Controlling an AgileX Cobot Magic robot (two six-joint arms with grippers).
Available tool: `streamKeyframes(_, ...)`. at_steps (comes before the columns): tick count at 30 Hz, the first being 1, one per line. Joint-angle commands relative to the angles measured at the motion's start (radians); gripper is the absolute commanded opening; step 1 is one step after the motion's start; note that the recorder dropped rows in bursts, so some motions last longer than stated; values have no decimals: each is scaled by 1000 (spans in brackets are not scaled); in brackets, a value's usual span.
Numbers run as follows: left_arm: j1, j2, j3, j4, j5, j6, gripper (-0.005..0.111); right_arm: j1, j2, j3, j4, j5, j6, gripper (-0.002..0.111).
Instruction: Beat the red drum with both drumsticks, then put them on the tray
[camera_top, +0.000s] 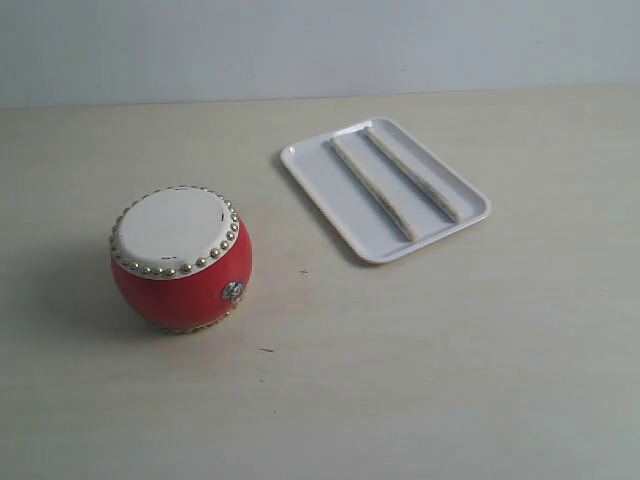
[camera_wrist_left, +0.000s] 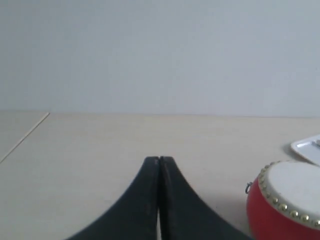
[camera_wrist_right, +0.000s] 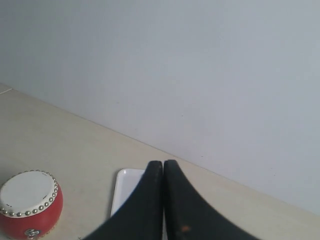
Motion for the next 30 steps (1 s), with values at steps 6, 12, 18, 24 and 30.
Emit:
streamKeyframes(6, 4, -9, 214, -5, -65, 5, 0, -3, -3, 5, -2, -11, 2, 0)
streamKeyframes(12, 4, -9, 214, -2, -63, 5, 0, -3, -3, 5, -2, -11, 4, 0)
streamKeyframes(18, 4, -9, 214, -2, -63, 5, 0, -3, -3, 5, -2, -11, 4, 0)
streamKeyframes(24, 4, -9, 214, -2, -63, 5, 0, -3, -3, 5, -2, -11, 4, 0)
streamKeyframes(30, 4, -9, 214, -2, -63, 5, 0, -3, -3, 5, -2, -11, 6, 0)
